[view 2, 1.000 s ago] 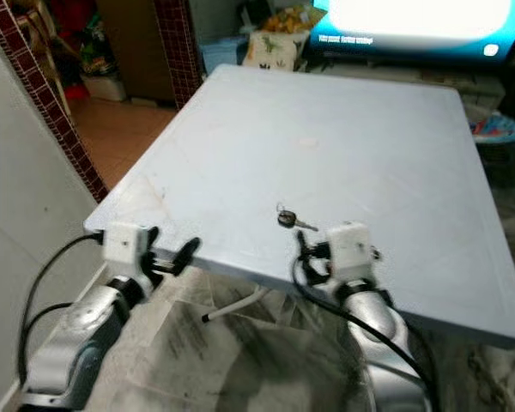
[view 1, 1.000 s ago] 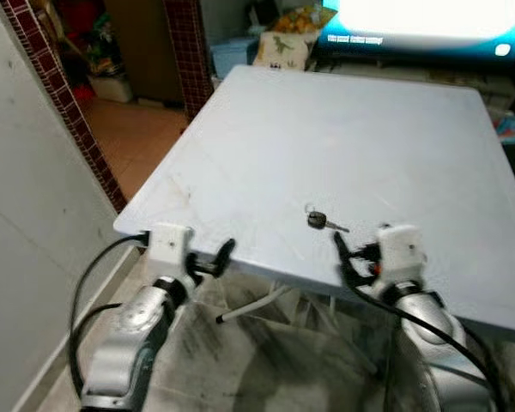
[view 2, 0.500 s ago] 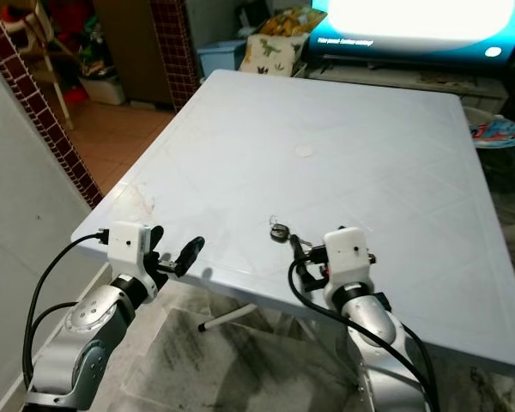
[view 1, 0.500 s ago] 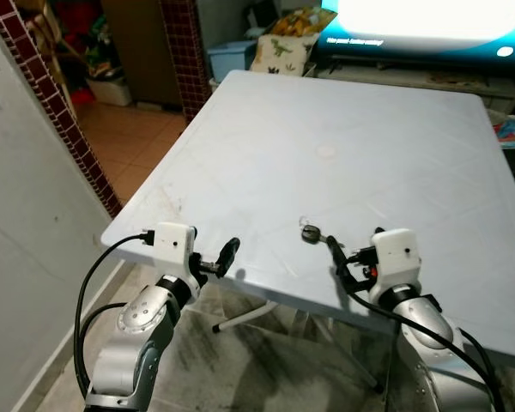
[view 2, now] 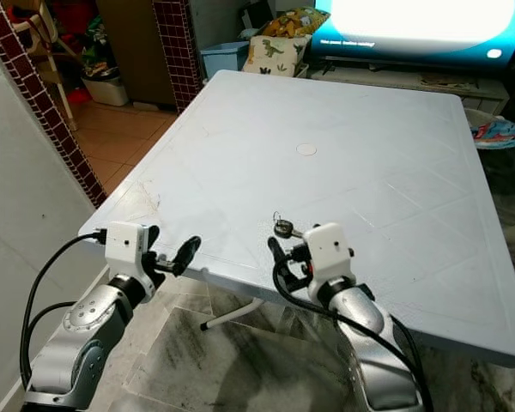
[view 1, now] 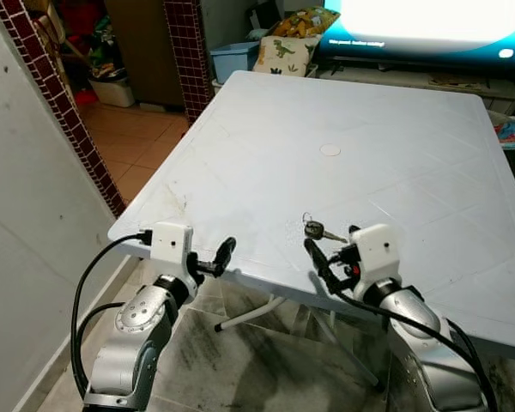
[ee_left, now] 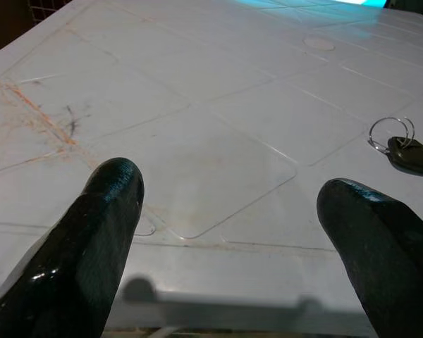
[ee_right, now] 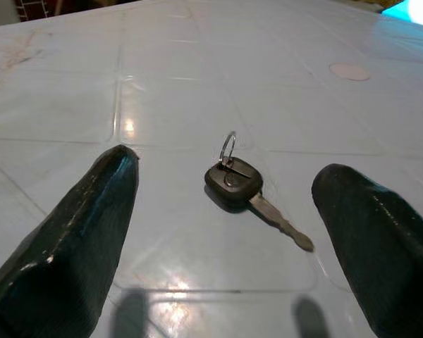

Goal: Hang keys on a hook

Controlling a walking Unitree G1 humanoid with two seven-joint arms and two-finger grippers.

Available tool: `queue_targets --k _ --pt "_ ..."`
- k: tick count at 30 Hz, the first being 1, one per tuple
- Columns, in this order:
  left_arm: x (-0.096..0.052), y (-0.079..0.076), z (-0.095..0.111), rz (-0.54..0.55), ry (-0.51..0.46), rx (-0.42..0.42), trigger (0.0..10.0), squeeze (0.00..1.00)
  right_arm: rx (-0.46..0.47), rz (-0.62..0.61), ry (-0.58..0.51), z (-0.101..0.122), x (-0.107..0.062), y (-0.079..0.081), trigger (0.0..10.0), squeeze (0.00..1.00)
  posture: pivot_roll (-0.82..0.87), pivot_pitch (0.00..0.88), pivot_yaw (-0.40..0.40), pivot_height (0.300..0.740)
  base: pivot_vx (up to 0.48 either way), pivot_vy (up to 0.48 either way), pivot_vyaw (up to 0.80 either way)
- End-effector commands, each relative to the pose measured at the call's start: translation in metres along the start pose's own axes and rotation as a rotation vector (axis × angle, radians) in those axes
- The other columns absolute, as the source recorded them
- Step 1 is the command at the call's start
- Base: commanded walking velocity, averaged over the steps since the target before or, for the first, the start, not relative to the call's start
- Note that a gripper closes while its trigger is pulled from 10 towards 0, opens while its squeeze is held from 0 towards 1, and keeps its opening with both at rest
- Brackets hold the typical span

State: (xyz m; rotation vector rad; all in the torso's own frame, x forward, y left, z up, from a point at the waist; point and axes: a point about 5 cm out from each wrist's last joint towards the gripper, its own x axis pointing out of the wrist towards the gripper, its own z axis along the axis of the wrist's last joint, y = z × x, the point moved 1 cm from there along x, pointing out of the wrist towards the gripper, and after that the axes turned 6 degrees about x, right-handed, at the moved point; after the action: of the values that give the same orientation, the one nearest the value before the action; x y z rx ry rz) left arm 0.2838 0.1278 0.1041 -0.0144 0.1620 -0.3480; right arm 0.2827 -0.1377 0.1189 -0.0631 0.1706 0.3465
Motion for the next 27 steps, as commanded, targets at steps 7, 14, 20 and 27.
queue_targets --k 7,14,20,27 --pt "-0.002 -0.001 0.002 -0.010 0.009 0.015 10.0 0.00 -0.040 -0.040 0.016 0.004 0.020 -0.021 10.0 0.00 -0.02 0.092 0.061 0.740 0.000 0.000 0.00" --pt "-0.005 -0.001 0.003 -0.021 0.012 0.041 10.0 0.00 -0.033 -0.016 0.045 0.002 0.045 -0.024 10.0 0.00 0.01 0.096 0.068 0.740 0.000 0.000 0.00" --pt "-0.007 0.000 0.003 -0.024 0.018 0.051 10.0 0.00 -0.030 0.041 0.060 -0.003 0.054 -0.018 10.0 0.00 0.03 0.098 0.077 0.740 0.000 0.000 0.00" --pt "-0.008 0.000 0.005 -0.031 0.020 0.061 10.0 0.00 -0.028 0.071 0.081 -0.012 0.061 -0.016 10.0 0.00 0.03 0.098 0.081 0.740 0.000 0.000 0.00"
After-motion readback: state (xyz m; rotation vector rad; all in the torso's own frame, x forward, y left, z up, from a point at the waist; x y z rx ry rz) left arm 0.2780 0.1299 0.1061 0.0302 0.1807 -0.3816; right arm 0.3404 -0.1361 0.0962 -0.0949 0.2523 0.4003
